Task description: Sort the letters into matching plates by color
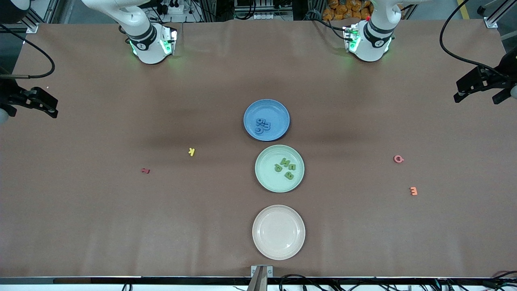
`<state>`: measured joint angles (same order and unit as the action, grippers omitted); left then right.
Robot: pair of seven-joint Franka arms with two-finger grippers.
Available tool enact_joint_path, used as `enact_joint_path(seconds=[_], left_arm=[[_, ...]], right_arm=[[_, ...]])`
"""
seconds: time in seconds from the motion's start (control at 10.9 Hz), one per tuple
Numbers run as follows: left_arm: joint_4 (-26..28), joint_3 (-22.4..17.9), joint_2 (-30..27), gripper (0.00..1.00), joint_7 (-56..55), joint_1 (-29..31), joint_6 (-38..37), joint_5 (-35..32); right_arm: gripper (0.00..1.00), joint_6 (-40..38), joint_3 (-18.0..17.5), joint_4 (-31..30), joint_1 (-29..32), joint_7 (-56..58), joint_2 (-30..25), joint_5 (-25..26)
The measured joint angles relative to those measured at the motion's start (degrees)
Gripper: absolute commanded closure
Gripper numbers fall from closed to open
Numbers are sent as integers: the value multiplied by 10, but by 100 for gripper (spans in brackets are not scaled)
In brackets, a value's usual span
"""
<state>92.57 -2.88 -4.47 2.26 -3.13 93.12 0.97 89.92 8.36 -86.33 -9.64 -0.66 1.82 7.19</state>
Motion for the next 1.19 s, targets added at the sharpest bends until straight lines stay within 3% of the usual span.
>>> enact_joint_path(seconds=[1.19], left_arm=[[-6,-3,9,0,0,1,3,-1]], right_arm=[[0,19,3,-13,-6,-11,6,-15]])
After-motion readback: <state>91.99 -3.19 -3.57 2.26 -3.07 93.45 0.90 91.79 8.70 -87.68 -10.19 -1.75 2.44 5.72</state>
